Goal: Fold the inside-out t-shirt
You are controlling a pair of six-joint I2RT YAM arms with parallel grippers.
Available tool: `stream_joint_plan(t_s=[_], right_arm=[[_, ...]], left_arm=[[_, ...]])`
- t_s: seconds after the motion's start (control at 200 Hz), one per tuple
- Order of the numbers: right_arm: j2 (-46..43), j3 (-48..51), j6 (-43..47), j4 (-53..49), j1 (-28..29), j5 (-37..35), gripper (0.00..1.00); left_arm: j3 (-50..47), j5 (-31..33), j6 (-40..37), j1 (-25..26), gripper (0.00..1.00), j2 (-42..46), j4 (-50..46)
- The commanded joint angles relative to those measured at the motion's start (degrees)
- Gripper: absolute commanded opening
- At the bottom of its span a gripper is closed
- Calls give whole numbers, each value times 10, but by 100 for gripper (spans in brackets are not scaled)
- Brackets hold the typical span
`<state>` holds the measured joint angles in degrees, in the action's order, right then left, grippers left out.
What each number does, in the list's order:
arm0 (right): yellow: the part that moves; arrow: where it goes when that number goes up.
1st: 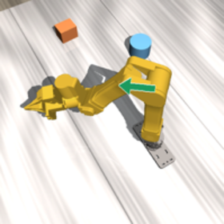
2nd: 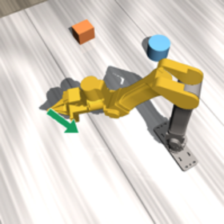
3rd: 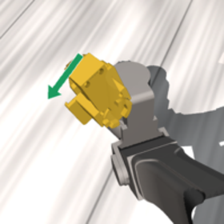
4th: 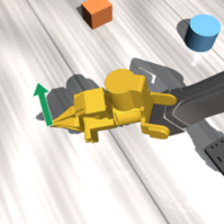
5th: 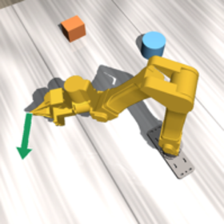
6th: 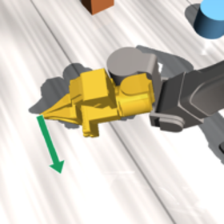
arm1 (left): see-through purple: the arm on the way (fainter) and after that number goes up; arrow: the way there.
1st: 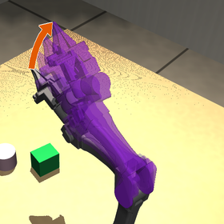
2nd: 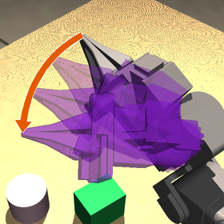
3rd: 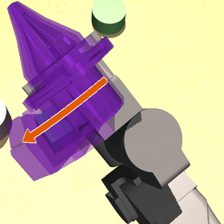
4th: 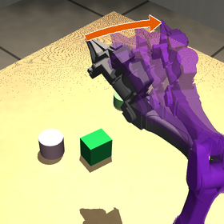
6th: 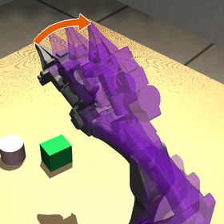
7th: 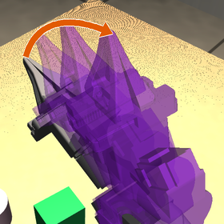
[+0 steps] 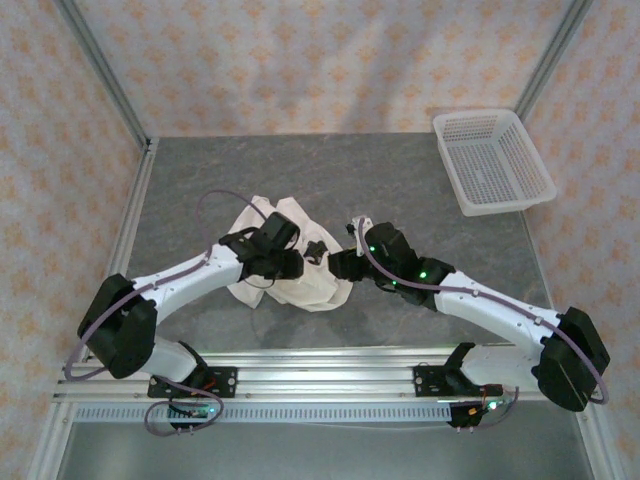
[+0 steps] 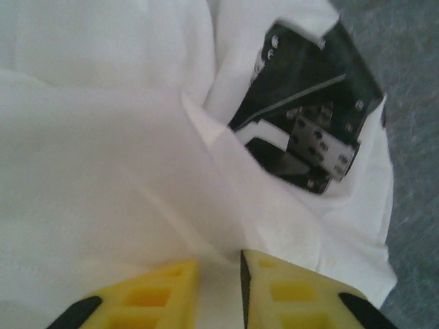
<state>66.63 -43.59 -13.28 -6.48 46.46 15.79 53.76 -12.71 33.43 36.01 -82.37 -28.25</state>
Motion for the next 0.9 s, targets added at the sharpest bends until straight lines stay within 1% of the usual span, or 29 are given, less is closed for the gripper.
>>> stream_joint_plan(t_s=[0.0,0.025,0.135,0.2,0.275,0.345,0.425,0.48,0.52,0.565,0.605,0.64,0.696,0.741,0.796,0.896], right_arm=[[-10,3,10,-13,3,-16,45],[-11,4,10,-13,3,-17,45],[-15,13,13,-2,3,-12,45],[-15,15,23,8,5,10,45],[-8,13,33,19,26,11,46],[12,-2,12,23,51,-13,47],[77,-37,-90,18,62,-18,47],[127,-71,-163,6,64,-8,43],[164,-90,-220,3,67,-5,38],[197,-102,-275,19,73,4,36],[219,-102,-315,52,79,13,36],[233,-99,-348,76,85,9,36],[251,-100,-384,93,92,1,37],[263,-110,-391,94,96,1,38],[274,-125,-392,69,101,-5,38],[285,-131,-399,66,102,-7,38]], left_arm=[[35,23,-3,2,4,7,-10],[38,27,-4,2,0,10,-13],[47,29,-4,-8,0,22,-23],[47,18,-3,-19,0,33,-22],[50,18,-9,-26,0,46,-35],[52,39,-17,-27,18,63,-66],[46,53,-19,-34,28,100,-93],[36,63,-15,-47,40,139,-102],[27,71,-15,-58,51,174,-106],[19,83,-17,-71,61,212,-113],[14,91,-24,-82,67,243,-120],[12,99,-25,-89,70,266,-126],[12,107,-52,-99,74,291,-139],[14,109,-64,-103,75,304,-149],[18,110,-75,-105,75,309,-159],[15,109,-78,-106,75,308,-165]])
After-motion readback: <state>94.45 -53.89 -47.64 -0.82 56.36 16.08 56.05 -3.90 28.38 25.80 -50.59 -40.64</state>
